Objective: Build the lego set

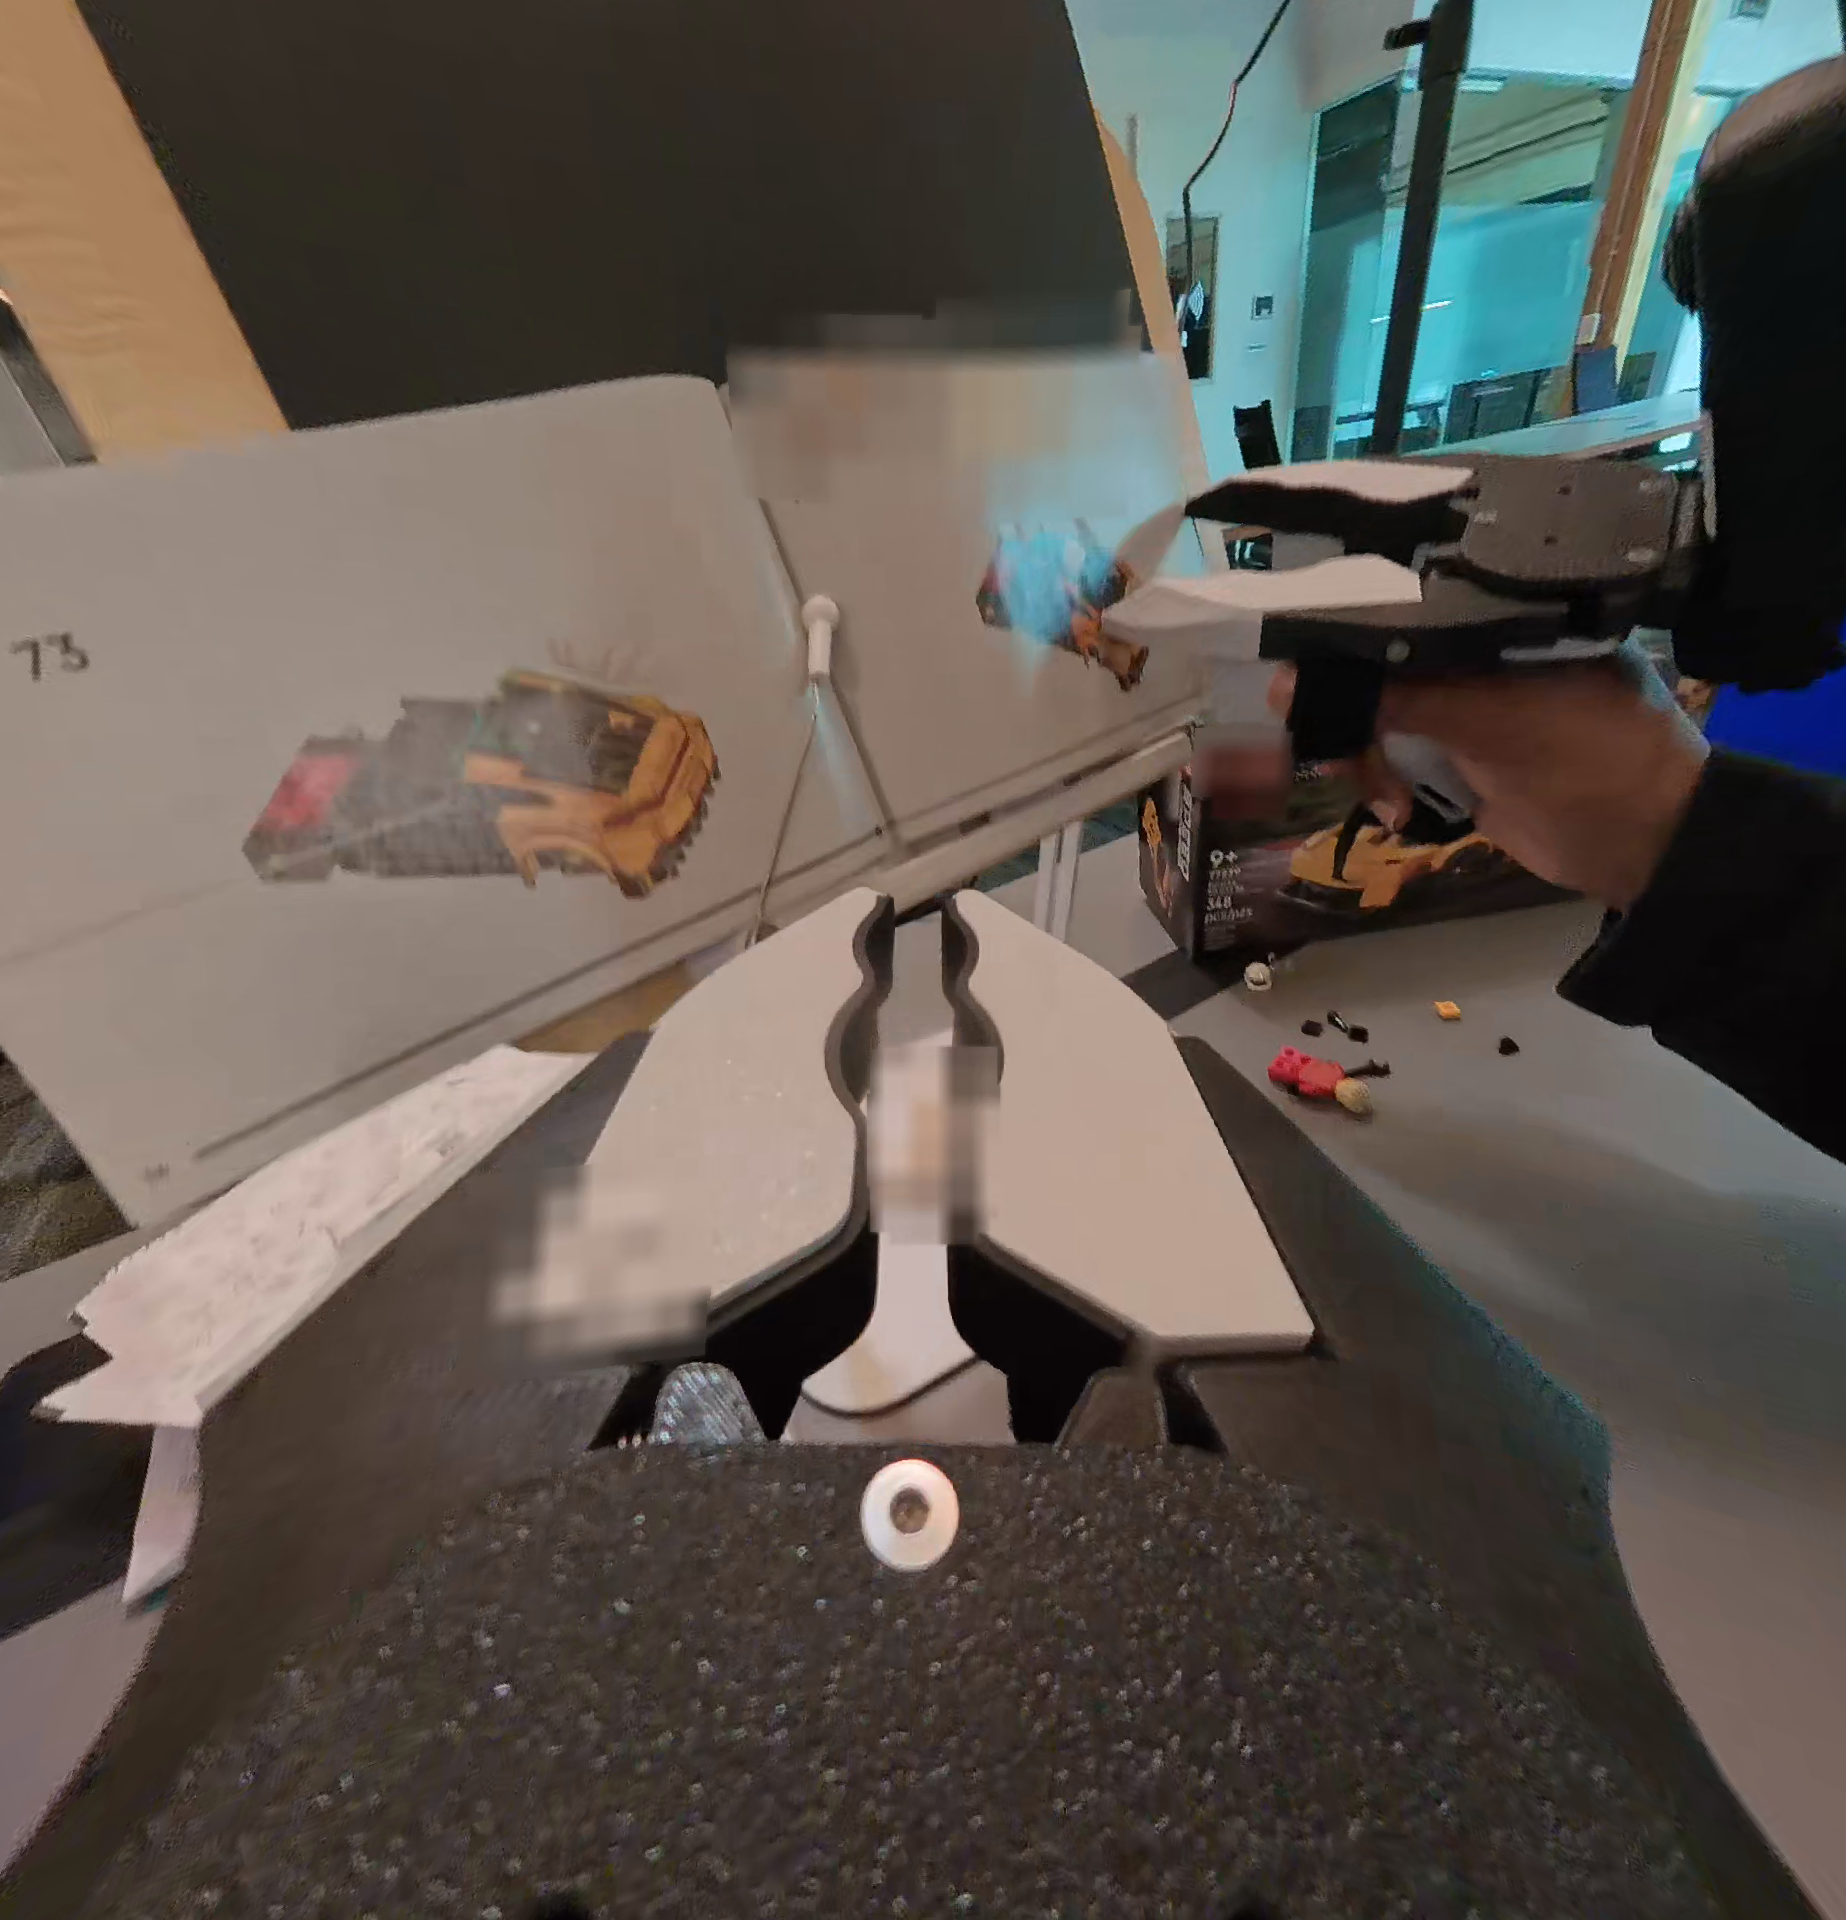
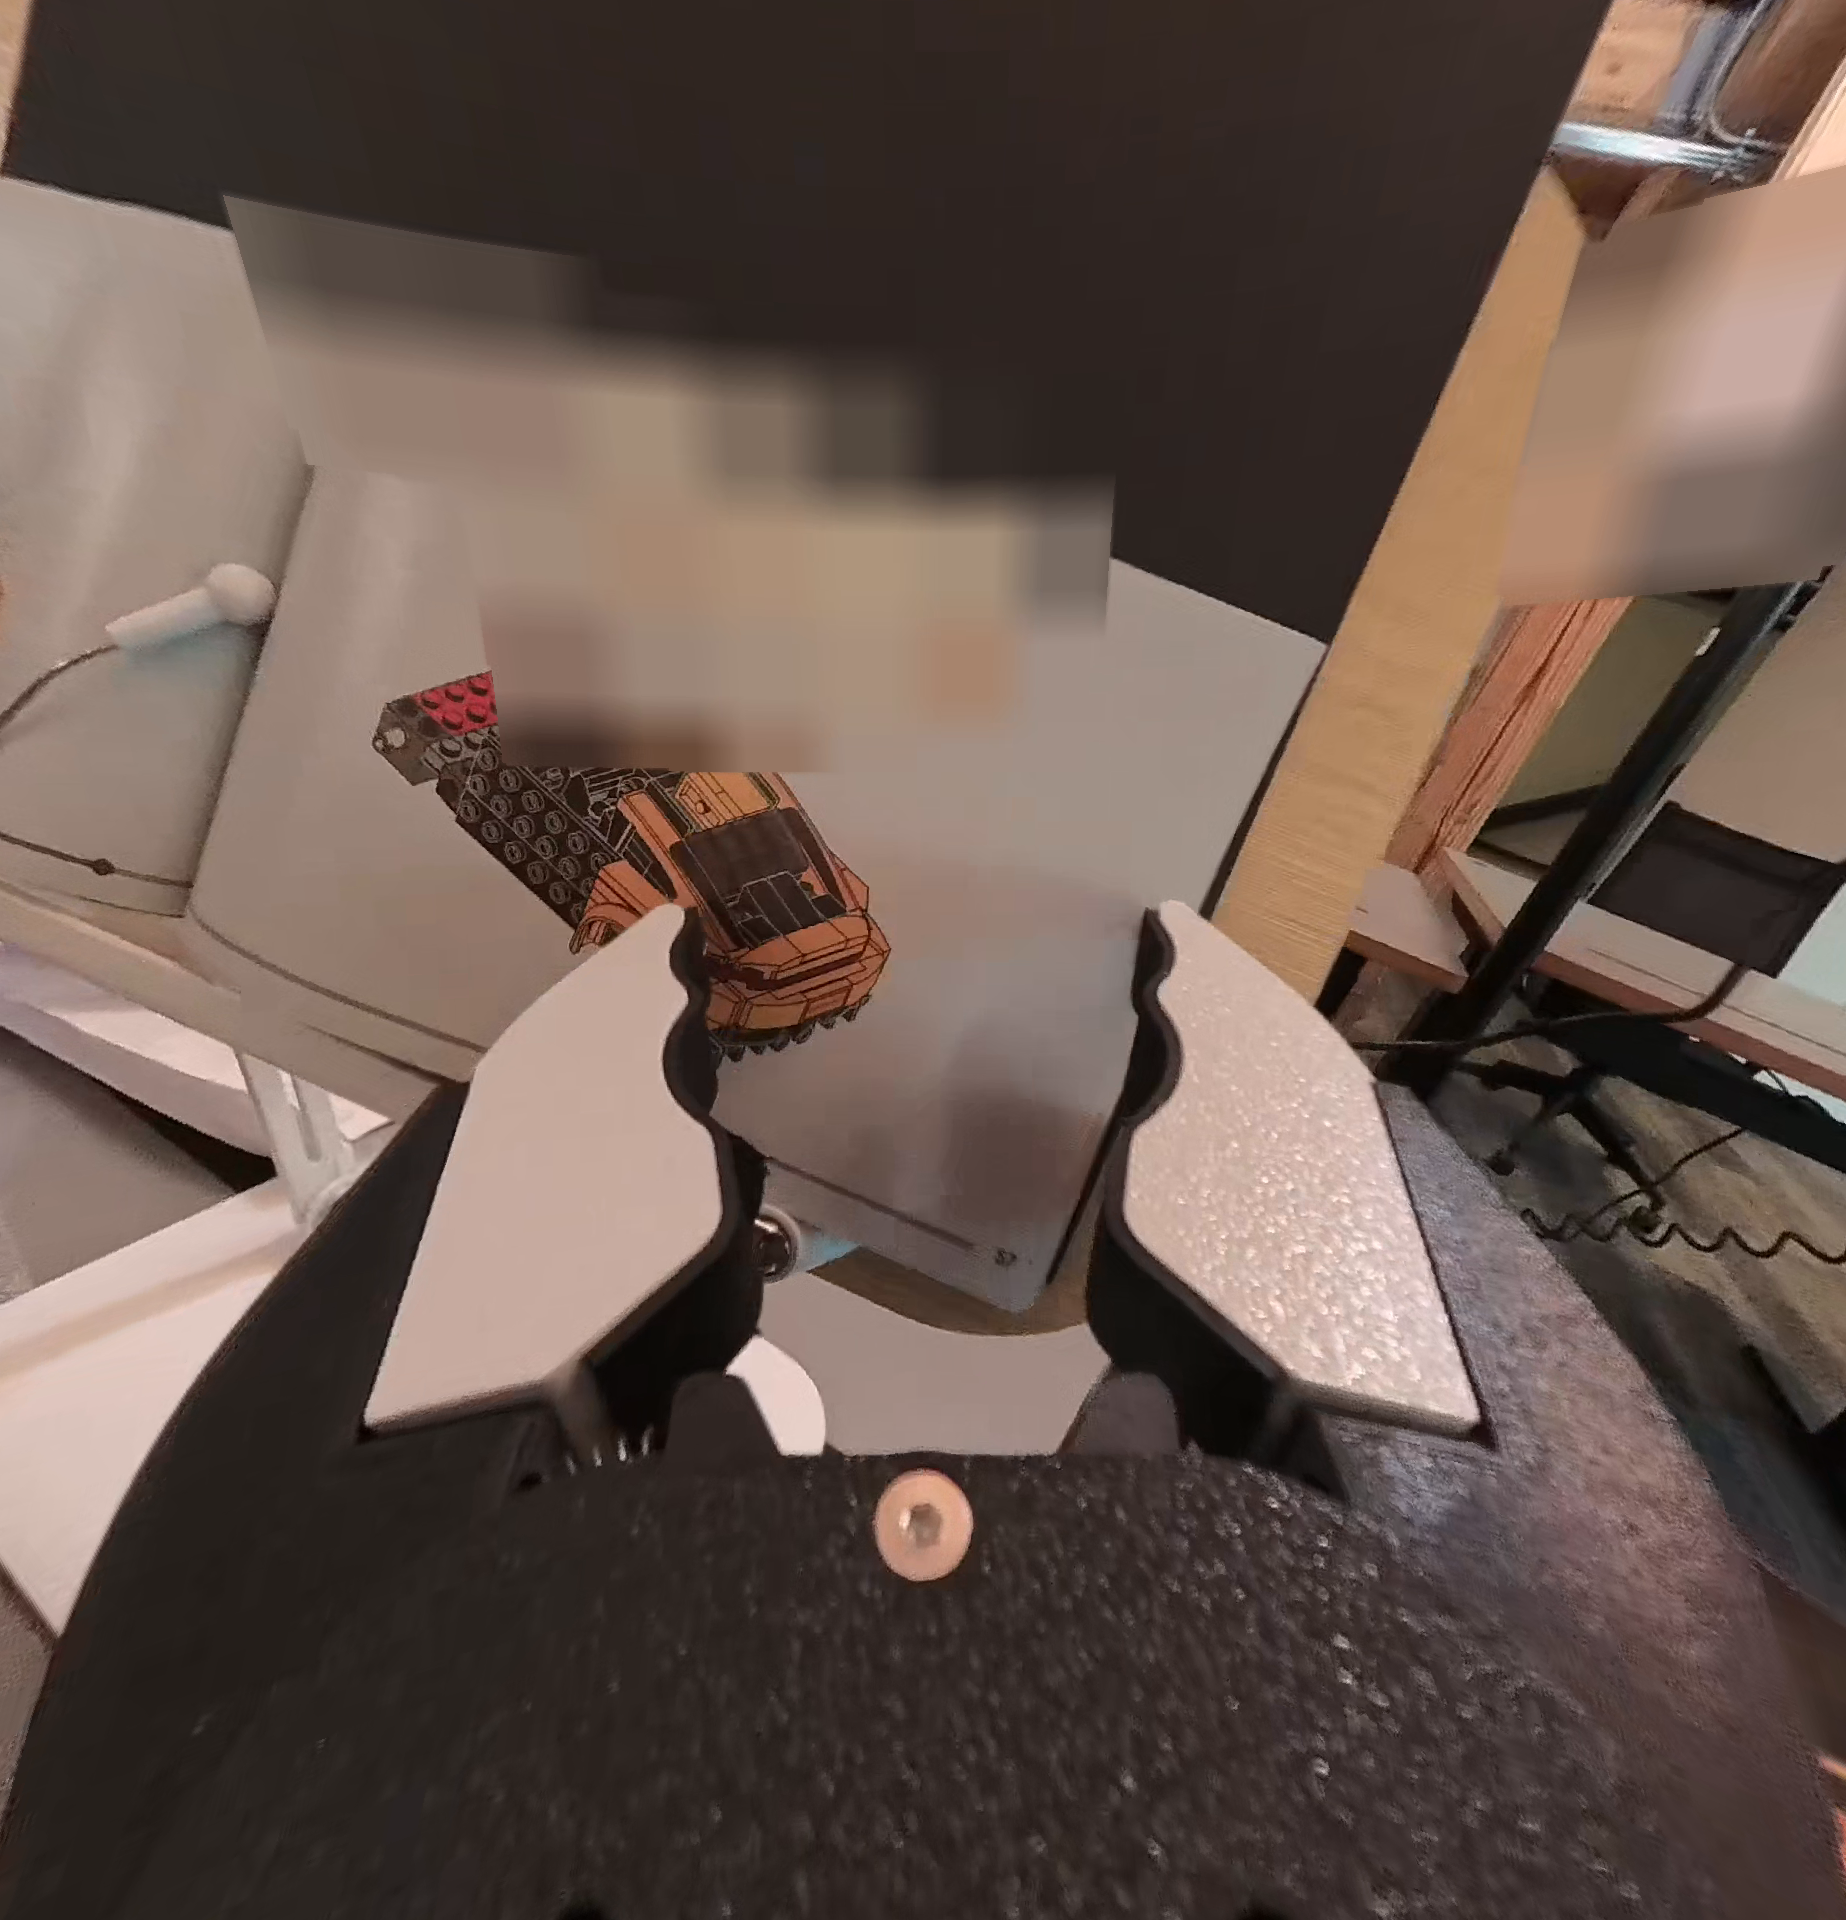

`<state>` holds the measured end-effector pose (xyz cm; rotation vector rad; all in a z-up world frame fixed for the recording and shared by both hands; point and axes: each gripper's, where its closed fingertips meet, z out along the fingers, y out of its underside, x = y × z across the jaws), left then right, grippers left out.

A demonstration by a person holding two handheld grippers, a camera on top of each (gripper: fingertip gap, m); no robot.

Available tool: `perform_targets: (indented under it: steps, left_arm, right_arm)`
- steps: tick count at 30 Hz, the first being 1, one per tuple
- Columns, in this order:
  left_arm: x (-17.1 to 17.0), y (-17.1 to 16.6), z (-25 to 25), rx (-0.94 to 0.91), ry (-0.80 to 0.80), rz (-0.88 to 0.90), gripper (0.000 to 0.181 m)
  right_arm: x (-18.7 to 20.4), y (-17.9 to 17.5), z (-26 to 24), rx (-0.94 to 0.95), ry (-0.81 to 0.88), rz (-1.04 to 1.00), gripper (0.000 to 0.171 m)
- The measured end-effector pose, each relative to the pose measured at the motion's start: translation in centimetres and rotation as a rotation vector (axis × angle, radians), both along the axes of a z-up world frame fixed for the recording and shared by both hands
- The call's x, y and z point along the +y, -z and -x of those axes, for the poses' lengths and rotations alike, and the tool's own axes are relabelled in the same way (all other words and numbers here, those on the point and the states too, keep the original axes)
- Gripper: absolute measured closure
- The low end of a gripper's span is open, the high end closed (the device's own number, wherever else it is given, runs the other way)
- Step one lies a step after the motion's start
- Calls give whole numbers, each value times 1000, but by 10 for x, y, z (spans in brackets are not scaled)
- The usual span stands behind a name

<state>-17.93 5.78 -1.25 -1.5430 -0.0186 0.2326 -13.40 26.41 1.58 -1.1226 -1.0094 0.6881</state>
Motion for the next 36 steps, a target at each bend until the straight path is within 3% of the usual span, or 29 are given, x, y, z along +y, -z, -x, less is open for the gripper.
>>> perform_targets:
  steps: [4, 15, 19, 23, 29, 36]
  left_arm:
    - [13, -14, 3, 2, -1, -29, 173]
    - [14, 0, 0, -20, 16, -3, 176]
    - [14, 3, 2, -26, 16, 6, 177]
    - [14, 6, 5, -39, 18, 15, 177]
    - [13, 5, 4, -40, 26, 16, 177]
    - [12, 4, 0, -42, 41, 16, 178]
  right_arm:
    - [6, 2, 4, -35, 33, -27, 98]
    - [1, 5, 2, -45, 27, -15, 159]
    - [5, -27, -8, 44, 47, -57, 121]
    - [17, -44, 2, -38, 40, -117, 106]
    - [26, -40, 14, -117, 37, -109, 114]
    - [26, -34, 18, -115, 33, -76, 143]
